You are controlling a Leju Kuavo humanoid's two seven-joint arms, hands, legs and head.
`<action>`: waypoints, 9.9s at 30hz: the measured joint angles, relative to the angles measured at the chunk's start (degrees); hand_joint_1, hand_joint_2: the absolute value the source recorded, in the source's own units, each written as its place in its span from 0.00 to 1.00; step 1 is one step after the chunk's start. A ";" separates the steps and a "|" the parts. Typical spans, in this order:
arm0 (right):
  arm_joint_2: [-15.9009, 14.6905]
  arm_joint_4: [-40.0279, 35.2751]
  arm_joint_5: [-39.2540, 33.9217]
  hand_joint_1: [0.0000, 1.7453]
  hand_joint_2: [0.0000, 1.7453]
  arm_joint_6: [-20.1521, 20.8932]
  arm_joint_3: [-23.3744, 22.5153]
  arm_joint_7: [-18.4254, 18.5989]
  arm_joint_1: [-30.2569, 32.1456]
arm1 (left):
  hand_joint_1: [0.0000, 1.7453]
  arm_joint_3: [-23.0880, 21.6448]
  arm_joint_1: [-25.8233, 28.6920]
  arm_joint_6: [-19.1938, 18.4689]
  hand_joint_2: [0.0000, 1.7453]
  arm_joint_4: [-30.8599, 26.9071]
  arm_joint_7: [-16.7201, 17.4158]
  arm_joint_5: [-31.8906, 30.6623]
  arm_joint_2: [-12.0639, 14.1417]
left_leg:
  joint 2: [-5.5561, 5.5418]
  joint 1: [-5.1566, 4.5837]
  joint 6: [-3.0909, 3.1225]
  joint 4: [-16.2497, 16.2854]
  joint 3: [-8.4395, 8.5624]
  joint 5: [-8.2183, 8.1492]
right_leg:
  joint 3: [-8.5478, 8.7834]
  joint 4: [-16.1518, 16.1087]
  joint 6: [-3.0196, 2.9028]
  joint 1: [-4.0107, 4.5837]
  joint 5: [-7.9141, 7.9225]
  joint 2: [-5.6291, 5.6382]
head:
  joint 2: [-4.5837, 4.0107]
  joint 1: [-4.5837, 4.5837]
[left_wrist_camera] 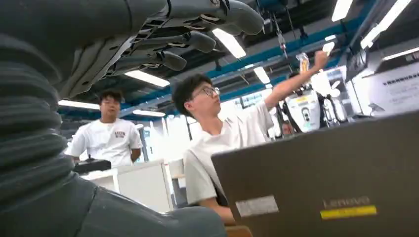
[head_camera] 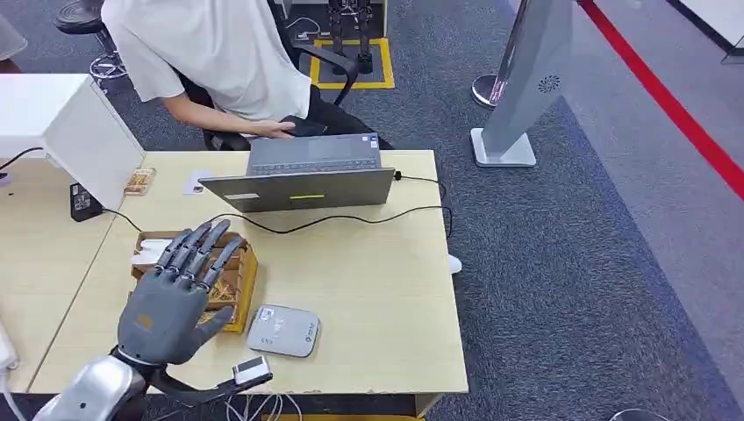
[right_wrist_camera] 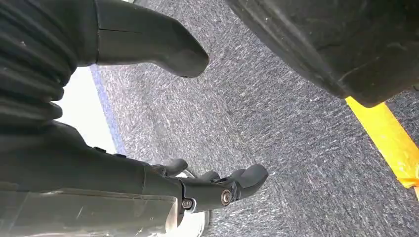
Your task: Pass the card to the sensor for recognition and then transmit it.
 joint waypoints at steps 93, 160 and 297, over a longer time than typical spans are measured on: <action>0.00 0.00 3.58 0.00 1.00 -0.94 -0.28 -0.33 0.27 | 0.00 19.45 8.78 22.43 1.00 31.71 5.97 -6.14 -16.41 | -0.04 0.00 -0.04 -0.01 0.00 -0.06 | 0.01 -0.01 -0.04 0.00 -0.11 -0.05 | 0.00 0.02; 0.00 0.00 4.50 0.00 1.00 -0.90 -0.20 -0.44 0.22 | 1.00 20.31 6.09 24.11 1.00 33.92 0.41 -5.60 -20.00 | -0.03 0.00 -0.04 0.00 0.01 -0.06 | 0.01 0.00 -0.04 0.00 -0.11 -0.05 | 0.00 0.00; 0.92 0.00 2.49 0.00 1.00 -1.01 -1.86 1.44 0.59 | 0.00 9.09 6.66 0.35 1.00 5.05 4.92 2.84 -5.64 | -0.08 0.06 -0.17 0.01 -0.06 -0.03 | -0.08 0.07 -0.14 0.06 -0.09 -0.09 | 0.00 -0.07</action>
